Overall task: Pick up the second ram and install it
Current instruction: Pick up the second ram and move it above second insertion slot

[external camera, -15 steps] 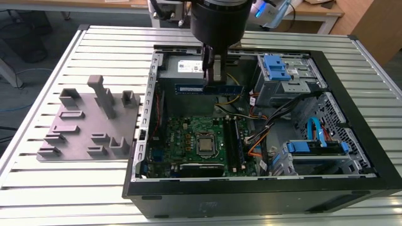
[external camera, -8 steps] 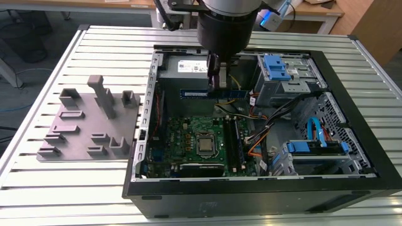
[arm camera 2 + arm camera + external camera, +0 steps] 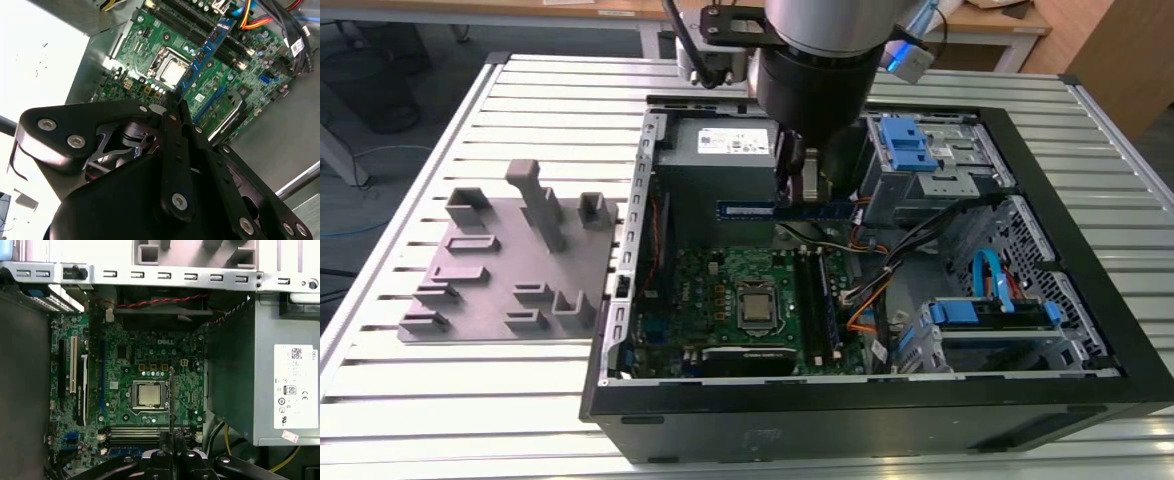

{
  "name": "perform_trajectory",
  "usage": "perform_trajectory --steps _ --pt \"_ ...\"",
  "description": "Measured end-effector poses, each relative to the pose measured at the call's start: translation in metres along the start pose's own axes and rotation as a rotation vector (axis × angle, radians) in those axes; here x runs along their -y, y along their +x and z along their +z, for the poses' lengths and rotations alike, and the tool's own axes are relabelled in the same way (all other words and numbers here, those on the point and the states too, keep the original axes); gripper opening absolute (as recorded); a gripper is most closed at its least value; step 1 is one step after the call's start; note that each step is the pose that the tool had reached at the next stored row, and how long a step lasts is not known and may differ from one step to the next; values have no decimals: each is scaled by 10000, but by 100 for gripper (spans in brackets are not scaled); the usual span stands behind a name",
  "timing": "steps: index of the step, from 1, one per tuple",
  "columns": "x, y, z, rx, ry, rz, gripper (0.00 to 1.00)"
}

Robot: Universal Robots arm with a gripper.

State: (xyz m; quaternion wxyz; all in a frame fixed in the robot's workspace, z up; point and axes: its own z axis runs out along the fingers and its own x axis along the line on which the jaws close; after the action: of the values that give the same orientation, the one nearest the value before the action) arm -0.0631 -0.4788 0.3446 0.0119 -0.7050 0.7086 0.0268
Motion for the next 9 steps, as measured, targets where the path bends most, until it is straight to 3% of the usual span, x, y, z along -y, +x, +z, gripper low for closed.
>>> perform_trajectory --steps 9 --pt "156 62 113 1 -1 0 14"
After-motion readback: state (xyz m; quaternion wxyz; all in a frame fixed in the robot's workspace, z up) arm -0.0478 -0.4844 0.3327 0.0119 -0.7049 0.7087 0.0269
